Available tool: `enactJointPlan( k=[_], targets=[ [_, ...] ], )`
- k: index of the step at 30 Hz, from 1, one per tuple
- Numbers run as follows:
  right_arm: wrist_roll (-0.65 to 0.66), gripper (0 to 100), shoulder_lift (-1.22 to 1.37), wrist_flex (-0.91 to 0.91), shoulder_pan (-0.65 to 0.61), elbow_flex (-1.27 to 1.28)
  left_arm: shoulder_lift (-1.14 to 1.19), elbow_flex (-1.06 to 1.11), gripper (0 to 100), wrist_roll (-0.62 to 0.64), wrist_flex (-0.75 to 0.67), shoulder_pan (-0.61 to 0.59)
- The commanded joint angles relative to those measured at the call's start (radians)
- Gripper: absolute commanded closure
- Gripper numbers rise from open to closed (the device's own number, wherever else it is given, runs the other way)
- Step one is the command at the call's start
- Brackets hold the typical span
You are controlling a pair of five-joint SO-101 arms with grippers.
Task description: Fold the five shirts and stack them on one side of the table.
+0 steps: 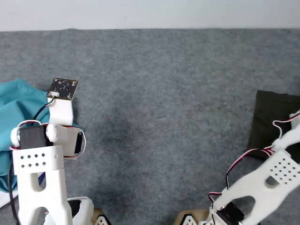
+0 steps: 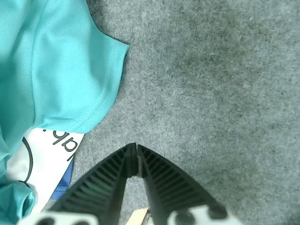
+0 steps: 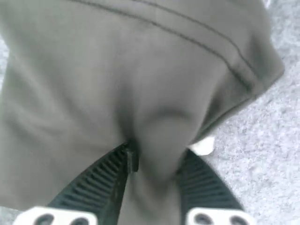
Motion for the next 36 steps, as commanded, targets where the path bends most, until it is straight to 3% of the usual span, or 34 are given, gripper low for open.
enactJointPlan(
  k=[1,9,11,14,16,20,25,31,36],
  targets=[
    [-0.086,76.1,-0.110,0.033,0.022,-0.103,-0.021,-0.005,100,-0.008,0.005,0.002],
    [-0.109,76.2,-0.151,0.260,-0.047,-0.207,-0.021,-0.005,100,-0.008,0.002,0.002],
    [-0.109,82.5,-0.148,0.298,-0.074,-0.204,-0.021,-0.005,100,-0.008,0.002,0.002],
    [-0.110,99.8,-0.145,0.294,-0.085,-0.167,-0.021,-0.005,100,-0.008,0.002,0.002],
    [-0.130,96.1,-0.153,0.295,-0.102,-0.115,-0.021,-0.005,100,-0.008,0.002,0.002],
    [-0.219,98.7,-0.193,0.295,-0.117,-0.074,-0.023,-0.031,100,-0.008,0.003,-0.002],
    [-0.236,99.0,-0.306,0.297,-0.125,-0.054,-0.023,-0.134,100,-0.005,0.014,-0.005],
    [-0.236,99.0,-0.532,0.297,-0.174,0.224,-0.023,-0.153,100,-0.006,0.008,-0.009],
    [-0.238,99.0,-0.789,0.295,-0.236,0.549,-0.015,-0.179,99,-0.005,-0.072,-0.196]
  ],
)
